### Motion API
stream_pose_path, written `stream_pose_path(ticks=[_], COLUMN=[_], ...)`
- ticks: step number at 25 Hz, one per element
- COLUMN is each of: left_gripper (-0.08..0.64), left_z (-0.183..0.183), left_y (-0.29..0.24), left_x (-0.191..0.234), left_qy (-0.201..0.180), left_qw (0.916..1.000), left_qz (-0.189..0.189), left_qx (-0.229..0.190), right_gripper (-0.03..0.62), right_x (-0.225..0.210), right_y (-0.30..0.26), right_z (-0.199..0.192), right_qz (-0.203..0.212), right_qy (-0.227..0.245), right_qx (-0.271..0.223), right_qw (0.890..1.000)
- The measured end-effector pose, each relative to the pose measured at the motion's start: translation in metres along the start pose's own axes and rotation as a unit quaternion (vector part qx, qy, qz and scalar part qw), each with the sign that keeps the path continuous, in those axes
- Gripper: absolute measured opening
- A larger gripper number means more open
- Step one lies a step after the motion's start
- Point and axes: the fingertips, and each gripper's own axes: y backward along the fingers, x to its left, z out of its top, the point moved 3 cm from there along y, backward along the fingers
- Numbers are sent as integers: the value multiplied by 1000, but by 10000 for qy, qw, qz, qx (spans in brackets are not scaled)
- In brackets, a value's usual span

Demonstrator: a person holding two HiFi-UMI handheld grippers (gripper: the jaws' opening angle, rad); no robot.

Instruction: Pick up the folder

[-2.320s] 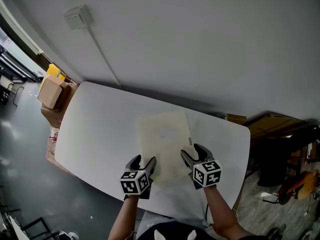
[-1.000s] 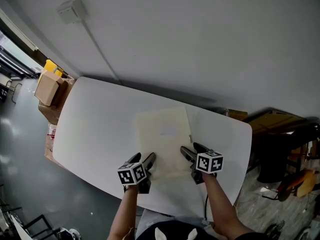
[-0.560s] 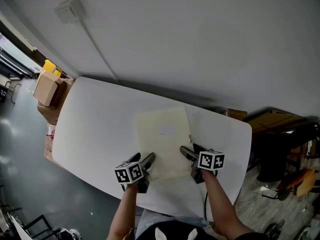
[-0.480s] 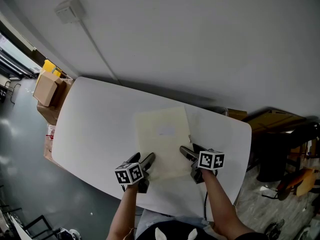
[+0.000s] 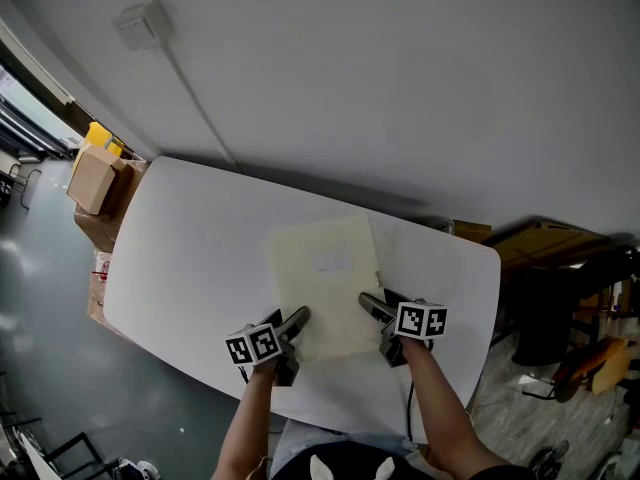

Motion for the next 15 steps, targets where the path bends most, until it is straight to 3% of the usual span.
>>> stream_pose_path(ticks=[9, 15], left_gripper=[330, 327], left_z=[2, 5], left_y=[0, 8], left_x=[-2, -4], left_qy=[-47, -238], left_qw=[9998, 9995], left_qz=[32, 218], left_qx=[181, -11], right_gripper=[308, 308], right_x=[2, 10], right_y=[1, 4], right_z=[-1, -8], right_qz=[-5, -144], right_qy=[-48, -169], right_qx=[31, -50], right_qw=[10000, 9997])
